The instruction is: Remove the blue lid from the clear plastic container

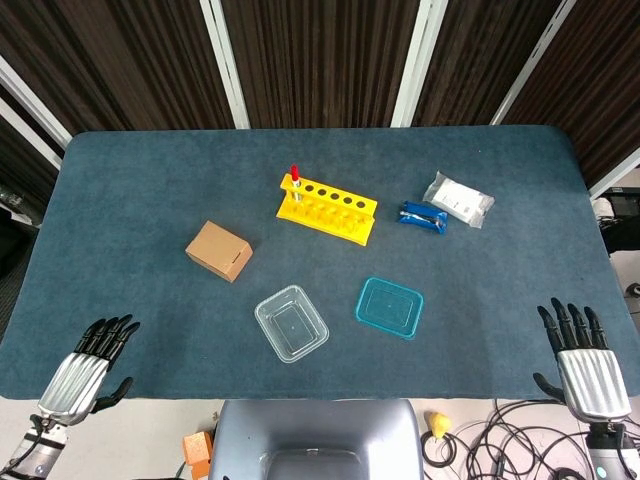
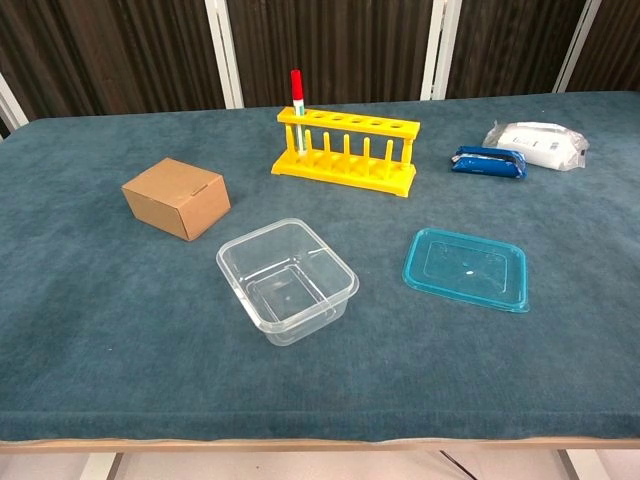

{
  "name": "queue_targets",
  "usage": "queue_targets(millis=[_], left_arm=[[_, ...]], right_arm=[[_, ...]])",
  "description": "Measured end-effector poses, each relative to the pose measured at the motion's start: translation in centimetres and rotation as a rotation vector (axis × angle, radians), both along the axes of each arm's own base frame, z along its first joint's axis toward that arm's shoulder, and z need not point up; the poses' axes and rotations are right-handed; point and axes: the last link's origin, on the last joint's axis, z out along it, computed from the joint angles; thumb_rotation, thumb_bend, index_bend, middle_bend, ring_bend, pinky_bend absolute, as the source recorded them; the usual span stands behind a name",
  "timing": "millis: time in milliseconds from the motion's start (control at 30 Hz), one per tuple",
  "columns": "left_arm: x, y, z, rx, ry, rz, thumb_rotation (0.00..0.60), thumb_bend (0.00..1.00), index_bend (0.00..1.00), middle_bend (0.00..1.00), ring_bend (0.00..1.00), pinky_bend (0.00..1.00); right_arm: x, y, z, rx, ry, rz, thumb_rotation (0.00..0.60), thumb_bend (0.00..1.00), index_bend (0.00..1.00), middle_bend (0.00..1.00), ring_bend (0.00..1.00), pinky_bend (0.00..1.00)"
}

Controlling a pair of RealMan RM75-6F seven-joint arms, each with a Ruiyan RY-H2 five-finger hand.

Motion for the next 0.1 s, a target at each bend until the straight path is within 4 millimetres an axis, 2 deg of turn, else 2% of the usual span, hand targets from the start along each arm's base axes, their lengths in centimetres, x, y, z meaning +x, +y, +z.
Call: queue_targets(millis=[100], left_arm=[[-0.15, -0.24, 0.00, -0.014, 0.006, 0.003, 0.600, 0.37, 0.00, 0.00, 0.00, 0.00]], right_arm=[[-0.14, -0.19, -0.34, 0.016, 0.004, -0.011, 0.600, 0.03, 0.00, 0.00, 0.00, 0.00]])
